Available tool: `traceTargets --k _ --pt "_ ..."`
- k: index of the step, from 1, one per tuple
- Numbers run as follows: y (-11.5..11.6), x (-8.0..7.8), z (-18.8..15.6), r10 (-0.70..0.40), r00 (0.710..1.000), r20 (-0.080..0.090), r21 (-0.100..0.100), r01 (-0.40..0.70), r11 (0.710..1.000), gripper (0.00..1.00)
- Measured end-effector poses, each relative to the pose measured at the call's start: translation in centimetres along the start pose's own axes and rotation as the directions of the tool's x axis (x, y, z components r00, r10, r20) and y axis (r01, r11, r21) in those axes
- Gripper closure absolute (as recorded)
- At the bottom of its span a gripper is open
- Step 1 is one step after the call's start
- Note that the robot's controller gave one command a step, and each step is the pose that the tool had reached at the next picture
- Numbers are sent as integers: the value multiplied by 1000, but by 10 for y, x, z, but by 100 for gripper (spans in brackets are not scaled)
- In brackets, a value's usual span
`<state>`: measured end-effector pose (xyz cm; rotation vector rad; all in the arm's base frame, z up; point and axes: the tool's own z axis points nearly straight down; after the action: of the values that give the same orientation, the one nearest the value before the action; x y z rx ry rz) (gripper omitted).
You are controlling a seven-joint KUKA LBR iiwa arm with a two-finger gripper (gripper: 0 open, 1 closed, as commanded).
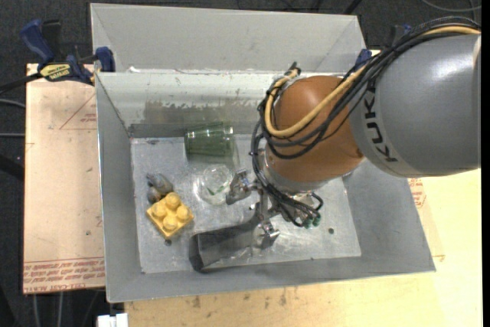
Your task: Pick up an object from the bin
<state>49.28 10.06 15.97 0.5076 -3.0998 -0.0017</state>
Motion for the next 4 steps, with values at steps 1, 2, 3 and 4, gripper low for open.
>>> traceTargets --k 1,2,3,4 --pt "2 0 32 53 999 -2 0 -53 999 0" --pt "-1 -15 84 53 999 -2 0 -53 999 0" --pt "0 -15 79 55 998 5 -1 -55 998 100" --pt "0 -15 79 55 998 5 -1 -55 998 100"
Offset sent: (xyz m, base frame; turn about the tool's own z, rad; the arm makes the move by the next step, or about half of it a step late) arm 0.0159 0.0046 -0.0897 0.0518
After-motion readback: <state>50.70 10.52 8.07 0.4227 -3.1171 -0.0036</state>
